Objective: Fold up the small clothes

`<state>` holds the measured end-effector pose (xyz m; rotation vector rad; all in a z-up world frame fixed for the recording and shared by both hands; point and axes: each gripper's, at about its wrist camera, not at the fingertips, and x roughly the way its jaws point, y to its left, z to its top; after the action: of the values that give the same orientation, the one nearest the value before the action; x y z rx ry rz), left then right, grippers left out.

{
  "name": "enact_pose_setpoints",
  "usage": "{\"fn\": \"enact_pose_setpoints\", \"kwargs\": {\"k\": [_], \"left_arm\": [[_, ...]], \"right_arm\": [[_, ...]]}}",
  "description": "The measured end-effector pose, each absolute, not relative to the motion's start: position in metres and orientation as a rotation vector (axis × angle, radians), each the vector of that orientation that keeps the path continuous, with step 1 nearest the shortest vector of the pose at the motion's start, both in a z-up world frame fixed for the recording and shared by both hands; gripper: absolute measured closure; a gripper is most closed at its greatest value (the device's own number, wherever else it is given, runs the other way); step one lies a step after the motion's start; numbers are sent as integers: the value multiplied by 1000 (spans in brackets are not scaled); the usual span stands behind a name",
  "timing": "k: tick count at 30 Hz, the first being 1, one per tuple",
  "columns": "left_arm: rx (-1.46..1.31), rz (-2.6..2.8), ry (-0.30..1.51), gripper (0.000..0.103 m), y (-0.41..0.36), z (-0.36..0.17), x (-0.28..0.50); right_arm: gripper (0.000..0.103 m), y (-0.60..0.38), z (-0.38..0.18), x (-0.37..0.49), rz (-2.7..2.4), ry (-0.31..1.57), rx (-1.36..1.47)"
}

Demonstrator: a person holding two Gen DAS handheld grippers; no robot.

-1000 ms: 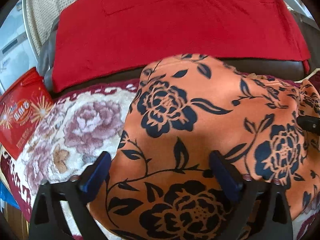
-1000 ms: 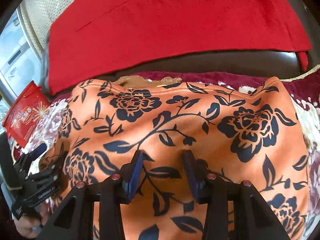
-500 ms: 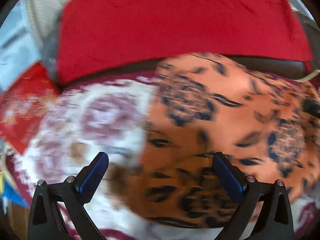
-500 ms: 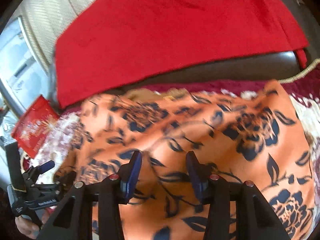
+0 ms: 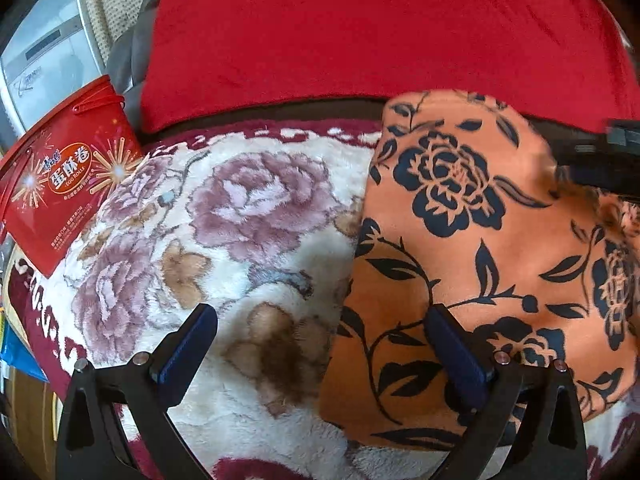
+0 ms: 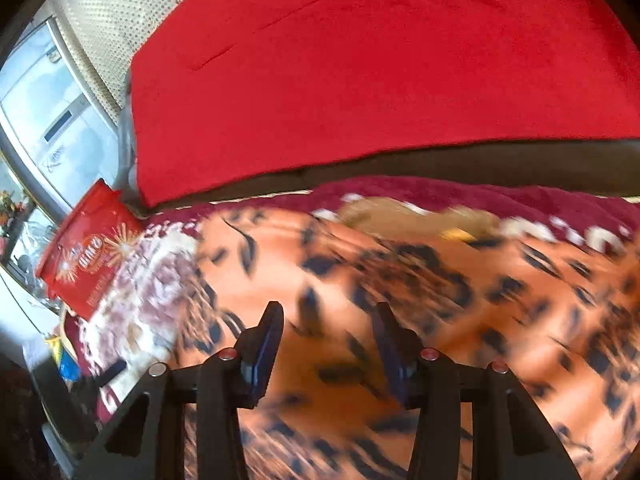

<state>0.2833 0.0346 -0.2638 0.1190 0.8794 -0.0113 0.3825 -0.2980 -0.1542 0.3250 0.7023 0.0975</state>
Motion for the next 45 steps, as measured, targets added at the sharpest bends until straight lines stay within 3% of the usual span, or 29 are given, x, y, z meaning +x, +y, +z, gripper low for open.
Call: {"fn": "enact_pose_setpoints", "kwargs": {"k": [5,9,17,25,31,38,45], "left_arm": [[160,-22,831,0,30,-258,280],[186,-43,844,0,24,-261,280],[135,-109,778,0,8,-237,262],[222,-138,770,0,-48,-238,249],[340,-88,790,0,-82,-255,251],[211,-115,708,0,-78,-234,255],[228,-101,732,0,-92,-250,265]], "right_arm": [[53,-258,-169,455,83,861,266],[53,-255,-167,474,65,864,279],[52,-308,-123,355,93,666,391],[52,-368,-148,244,-36,668,414],[54,-406,-203,226,-82,770,510],[53,-452,-163,202,-115,517,585],[53,-499,-198,252,-182,631,713]]}}
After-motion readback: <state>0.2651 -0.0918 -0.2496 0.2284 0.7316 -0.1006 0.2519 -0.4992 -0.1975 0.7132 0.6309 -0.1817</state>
